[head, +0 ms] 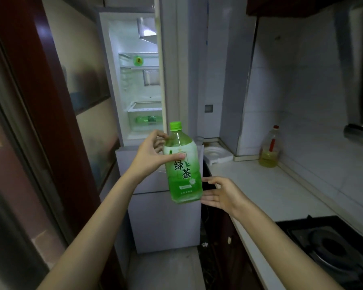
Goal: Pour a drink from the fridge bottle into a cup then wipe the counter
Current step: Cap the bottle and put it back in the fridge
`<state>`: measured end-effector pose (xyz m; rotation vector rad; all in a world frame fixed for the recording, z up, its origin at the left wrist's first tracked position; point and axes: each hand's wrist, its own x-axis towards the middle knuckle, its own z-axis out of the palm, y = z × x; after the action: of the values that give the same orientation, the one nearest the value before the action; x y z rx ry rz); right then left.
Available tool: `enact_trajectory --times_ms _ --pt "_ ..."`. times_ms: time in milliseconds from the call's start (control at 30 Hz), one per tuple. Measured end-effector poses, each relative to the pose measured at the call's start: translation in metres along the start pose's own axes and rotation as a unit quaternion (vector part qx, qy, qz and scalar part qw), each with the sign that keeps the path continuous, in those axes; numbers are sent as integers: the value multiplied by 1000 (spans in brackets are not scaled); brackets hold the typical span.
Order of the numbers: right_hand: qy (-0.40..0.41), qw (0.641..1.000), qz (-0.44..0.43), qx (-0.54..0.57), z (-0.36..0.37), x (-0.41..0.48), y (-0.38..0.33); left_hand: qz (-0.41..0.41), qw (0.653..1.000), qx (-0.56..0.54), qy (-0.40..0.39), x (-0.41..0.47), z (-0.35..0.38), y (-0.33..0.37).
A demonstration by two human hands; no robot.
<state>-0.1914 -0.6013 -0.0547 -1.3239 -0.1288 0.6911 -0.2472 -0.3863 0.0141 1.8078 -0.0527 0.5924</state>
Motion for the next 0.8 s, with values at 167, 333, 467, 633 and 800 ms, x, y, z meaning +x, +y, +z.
enact_trajectory --times_ms 167,333,467,633,800 --pt "5 1000 13 -15 0 -4 8 6 999 34 -4 -16 -3 -4" --pt "-10 999 25 -22 31 15 11 -21 998 53 31 -8 -36 -10" --pt "-24 999 29 -20 63 42 8 -32 996 56 66 7 -68 -21" --pt "-20 1000 9 3 99 89 -3 -50 993 32 103 40 -113 -36" --pt "-16 1000 -22 8 133 137 -19 -65 994 -15 81 80 -149 -49"
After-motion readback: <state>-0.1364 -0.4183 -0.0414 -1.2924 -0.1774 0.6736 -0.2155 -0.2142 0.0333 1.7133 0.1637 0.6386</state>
